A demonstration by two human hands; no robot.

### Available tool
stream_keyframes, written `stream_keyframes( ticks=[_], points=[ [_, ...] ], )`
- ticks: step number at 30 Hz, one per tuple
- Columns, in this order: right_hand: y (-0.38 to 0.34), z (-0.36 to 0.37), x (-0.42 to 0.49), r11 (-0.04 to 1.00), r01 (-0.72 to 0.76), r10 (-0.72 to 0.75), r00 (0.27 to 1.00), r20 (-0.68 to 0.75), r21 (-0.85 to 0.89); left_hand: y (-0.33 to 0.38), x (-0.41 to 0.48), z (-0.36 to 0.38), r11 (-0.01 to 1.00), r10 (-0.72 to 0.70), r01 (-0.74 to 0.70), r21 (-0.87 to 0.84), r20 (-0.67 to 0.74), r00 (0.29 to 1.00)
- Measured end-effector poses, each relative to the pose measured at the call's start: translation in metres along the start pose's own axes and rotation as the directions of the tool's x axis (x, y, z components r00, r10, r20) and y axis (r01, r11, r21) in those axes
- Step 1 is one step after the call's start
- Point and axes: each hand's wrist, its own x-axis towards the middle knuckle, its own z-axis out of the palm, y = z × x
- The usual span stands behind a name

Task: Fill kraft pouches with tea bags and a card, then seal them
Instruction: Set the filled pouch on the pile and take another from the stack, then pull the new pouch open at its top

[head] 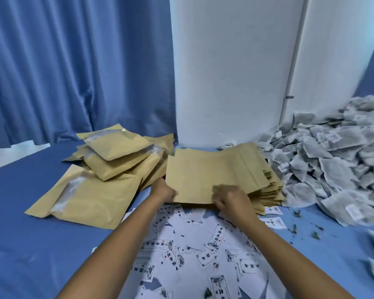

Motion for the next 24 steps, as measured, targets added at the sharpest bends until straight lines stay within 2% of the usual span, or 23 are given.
stream_keyframes(
  ticks=[1,3,4,6,9,12,15,17,18,20,21,22,24],
  points=[
    [0.008,-0.007,-0.004,0.992,-0.116,0.120,0.986,-0.118,0.041,-0.003,0.000,0.001,1.000,-0.010,0.009,-0.017,-0.007,1.000],
    [0.028,-0.025,-0.008,0.901,-0.413,0.433,0.852,-0.294,0.129,-0.007,0.001,0.000,0.996,-0.012,0.009,-0.083,-0.031,0.999],
    [0.038,-0.033,-0.007,0.821,-0.539,0.571,0.769,-0.288,0.191,-0.008,0.002,0.000,0.991,-0.010,0.004,-0.132,-0.043,0.999],
    [0.056,-0.047,-0.004,0.627,-0.680,0.763,0.634,-0.125,0.380,-0.004,0.002,0.001,0.987,0.020,-0.034,-0.158,-0.089,0.996],
    [0.069,-0.056,0.003,0.302,-0.650,0.850,0.515,0.112,0.697,0.009,0.003,0.005,0.991,0.112,-0.126,-0.048,-0.232,0.966],
    [0.074,-0.053,0.007,0.140,-0.559,0.852,0.489,0.189,0.817,0.026,0.004,0.009,0.987,0.161,-0.143,0.078,-0.352,0.922],
    [0.072,-0.049,0.010,0.019,-0.501,0.821,0.502,0.272,0.865,0.032,0.004,0.010,0.933,0.260,-0.115,0.341,-0.418,0.871],
    [0.072,-0.046,0.011,0.029,-0.535,0.808,0.510,0.295,0.844,0.033,0.004,0.010,0.902,0.296,-0.104,0.419,-0.425,0.856],
    [0.073,-0.044,0.011,0.087,-0.571,0.815,0.512,0.271,0.816,0.033,0.004,0.010,0.906,0.292,-0.108,0.409,-0.419,0.860],
    [0.076,-0.042,0.008,0.297,-0.656,0.845,0.519,0.130,0.694,0.033,0.003,0.010,0.909,0.304,-0.126,0.398,-0.423,0.854],
    [0.077,-0.042,0.007,0.395,-0.663,0.837,0.545,0.047,0.636,0.033,0.002,0.011,0.915,0.316,-0.151,0.375,-0.430,0.846],
    [0.076,-0.043,0.007,0.464,-0.636,0.813,0.582,-0.012,0.617,0.032,0.002,0.011,0.933,0.318,-0.192,0.304,-0.450,0.835],
    [0.073,-0.043,0.007,0.519,-0.582,0.764,0.645,-0.034,0.627,0.033,0.002,0.009,0.954,0.277,-0.297,0.036,-0.478,0.833]
  ],
)
